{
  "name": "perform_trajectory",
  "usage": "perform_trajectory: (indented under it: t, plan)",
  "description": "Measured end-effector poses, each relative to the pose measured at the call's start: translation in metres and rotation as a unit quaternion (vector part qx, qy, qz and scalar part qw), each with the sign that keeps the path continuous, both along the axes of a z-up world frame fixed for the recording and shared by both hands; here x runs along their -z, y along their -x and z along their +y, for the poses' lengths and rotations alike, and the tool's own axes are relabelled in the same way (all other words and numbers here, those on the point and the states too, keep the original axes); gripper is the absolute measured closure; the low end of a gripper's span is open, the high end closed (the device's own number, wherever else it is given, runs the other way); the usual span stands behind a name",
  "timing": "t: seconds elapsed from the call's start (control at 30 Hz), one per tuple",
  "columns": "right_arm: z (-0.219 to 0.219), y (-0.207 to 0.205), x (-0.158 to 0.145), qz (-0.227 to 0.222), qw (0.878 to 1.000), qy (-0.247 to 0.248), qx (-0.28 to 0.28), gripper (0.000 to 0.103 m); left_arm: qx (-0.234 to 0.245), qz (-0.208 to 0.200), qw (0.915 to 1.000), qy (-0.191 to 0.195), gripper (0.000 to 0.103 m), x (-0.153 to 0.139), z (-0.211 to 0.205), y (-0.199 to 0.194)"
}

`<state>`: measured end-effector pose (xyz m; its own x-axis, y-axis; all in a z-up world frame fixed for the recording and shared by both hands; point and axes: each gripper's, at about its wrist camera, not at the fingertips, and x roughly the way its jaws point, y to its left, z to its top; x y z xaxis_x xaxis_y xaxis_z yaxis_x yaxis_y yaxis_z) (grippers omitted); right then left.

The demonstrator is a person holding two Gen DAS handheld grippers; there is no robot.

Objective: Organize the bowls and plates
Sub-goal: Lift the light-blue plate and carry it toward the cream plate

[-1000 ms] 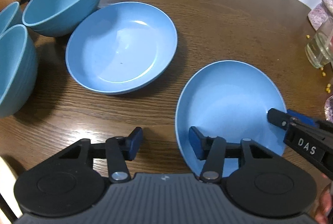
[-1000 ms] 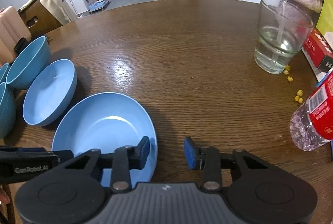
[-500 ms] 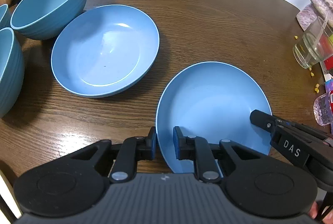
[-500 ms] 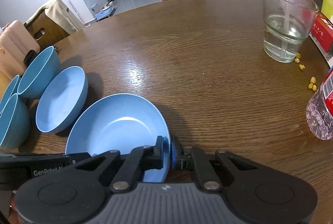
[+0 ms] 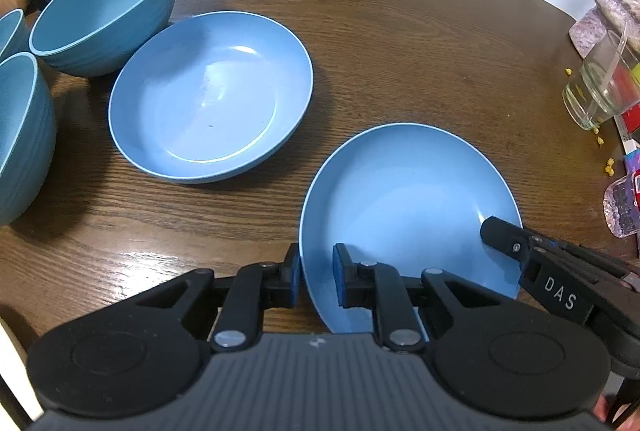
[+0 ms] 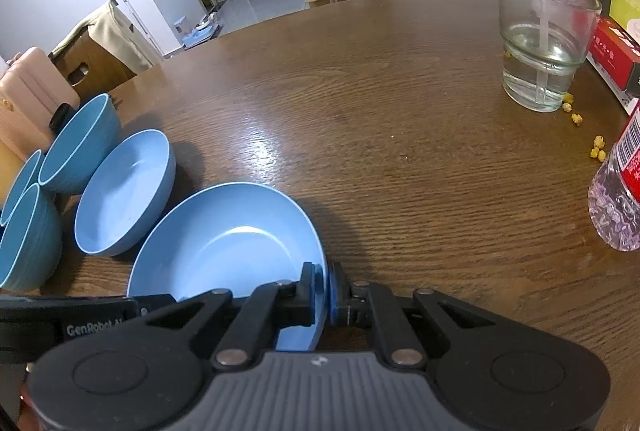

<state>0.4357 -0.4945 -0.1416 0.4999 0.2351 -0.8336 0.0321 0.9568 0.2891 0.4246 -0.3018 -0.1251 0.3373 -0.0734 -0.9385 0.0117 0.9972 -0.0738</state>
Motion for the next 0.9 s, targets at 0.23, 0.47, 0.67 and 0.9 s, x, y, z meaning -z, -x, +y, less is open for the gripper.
perform_trajectory:
  t: [0.23, 0.47, 0.67, 0.9]
  plan:
    - [0.002, 0.007, -0.007, -0.006, 1.0, -0.001, 0.0, 0.097, 0.003, -0.009, 0.9999, -0.004, 0.086, -0.007, 0.0, 0.008]
    - [0.009, 0.017, -0.017, -0.016, 1.0, -0.001, -0.003, 0.097, 0.0, -0.018, 0.9998, -0.007, 0.086, -0.018, 0.006, 0.016]
    - [0.016, 0.027, -0.029, -0.024, 1.0, -0.005, -0.008, 0.097, -0.002, -0.032, 0.9994, -0.015, 0.086, -0.032, 0.016, 0.029]
    - [0.029, 0.042, -0.042, -0.034, 0.999, -0.009, -0.013, 0.097, -0.004, -0.042, 0.9989, -0.023, 0.086, -0.046, 0.028, 0.043]
